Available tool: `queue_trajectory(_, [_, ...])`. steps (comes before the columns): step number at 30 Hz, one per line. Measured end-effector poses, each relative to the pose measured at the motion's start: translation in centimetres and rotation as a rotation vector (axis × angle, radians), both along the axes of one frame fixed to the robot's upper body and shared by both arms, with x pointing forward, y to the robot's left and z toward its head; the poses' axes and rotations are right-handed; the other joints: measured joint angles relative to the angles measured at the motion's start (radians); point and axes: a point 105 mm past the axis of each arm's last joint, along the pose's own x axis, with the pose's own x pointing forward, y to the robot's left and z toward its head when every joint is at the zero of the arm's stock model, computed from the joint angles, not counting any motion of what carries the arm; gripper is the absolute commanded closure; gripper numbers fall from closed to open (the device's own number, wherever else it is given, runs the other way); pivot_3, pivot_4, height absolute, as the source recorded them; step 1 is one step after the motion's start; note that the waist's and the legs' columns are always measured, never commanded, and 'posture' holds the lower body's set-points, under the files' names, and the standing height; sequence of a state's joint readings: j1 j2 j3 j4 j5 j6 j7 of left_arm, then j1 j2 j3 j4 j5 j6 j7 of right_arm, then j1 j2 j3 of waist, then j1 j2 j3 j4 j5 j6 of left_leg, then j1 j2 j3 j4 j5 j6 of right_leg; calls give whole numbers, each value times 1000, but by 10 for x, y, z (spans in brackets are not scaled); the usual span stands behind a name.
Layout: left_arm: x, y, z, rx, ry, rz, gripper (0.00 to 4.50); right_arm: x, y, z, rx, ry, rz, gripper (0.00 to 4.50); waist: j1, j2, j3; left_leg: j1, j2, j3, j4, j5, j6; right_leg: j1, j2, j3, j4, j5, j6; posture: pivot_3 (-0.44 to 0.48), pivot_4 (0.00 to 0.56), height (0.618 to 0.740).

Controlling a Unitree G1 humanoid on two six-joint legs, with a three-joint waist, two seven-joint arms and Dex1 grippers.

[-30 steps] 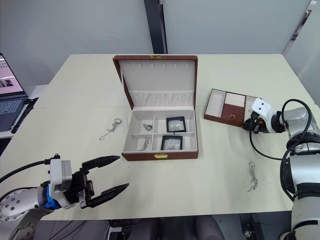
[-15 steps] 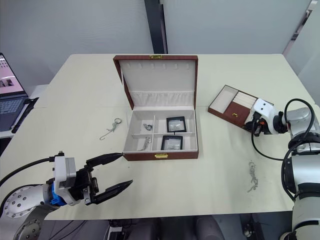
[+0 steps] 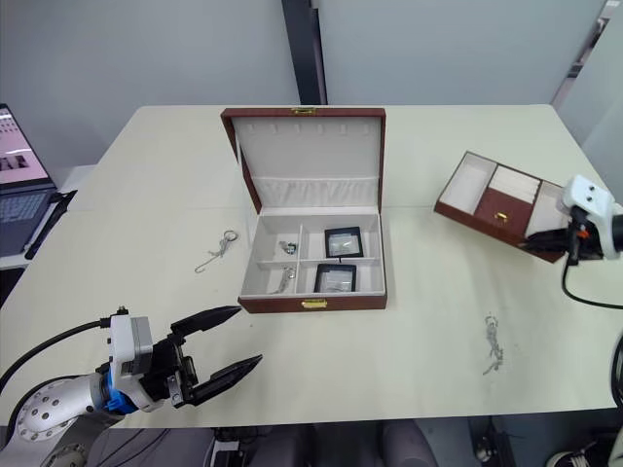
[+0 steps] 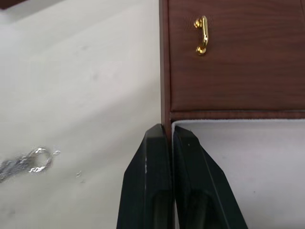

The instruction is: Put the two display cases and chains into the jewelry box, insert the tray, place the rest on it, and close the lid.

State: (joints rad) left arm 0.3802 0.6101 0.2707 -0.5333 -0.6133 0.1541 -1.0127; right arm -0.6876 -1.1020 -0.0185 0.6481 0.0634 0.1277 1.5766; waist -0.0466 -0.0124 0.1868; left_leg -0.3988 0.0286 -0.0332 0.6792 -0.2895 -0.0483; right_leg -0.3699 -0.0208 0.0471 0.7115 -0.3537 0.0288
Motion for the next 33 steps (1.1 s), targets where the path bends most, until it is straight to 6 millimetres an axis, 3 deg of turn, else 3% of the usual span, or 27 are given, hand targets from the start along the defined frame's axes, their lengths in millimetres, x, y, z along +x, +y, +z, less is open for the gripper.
queue_trajectory(3, [-1, -1, 1, -6, -7, 3, 0, -23, 20, 3, -5, 29, 64, 4489, 0, 4, -1, 1, 0, 1, 0, 0, 0, 0, 0, 1, 1, 0, 0, 0, 150, 740])
queue_trajectory(6, [0, 0, 1, -17, -12, 28, 0, -44, 52, 16, 0, 29, 148, 4489, -2, 5, -2, 2, 0, 1, 0, 0, 0, 1, 1, 1, 1, 0, 0, 0, 150, 740])
queue_trajectory(12, [-2, 6, -4, -22, 15, 91, 0, -65, 104, 26, 11, 12, 266, 4489, 4, 4, -1, 1, -1, 0, 0, 0, 0, 2, 1, 0, -1, 0, 0, 0, 150, 740])
queue_trajectory(24, [-12, 16, -9, -65, 24, 280, 0, -50, 194, 16, 54, -34, 425, 4489, 11, 0, 0, -1, 0, -3, 0, 0, 0, 1, 1, -2, -3, 0, 0, 0, 150, 740])
queue_trajectory(33, [-28, 17, -9, -82, 12, 393, 0, -34, 232, 1, 22, -16, 483, 4489, 14, -2, 0, -1, -1, -4, 0, 0, 0, 1, 1, -2, -4, 0, 0, 0, 150, 740])
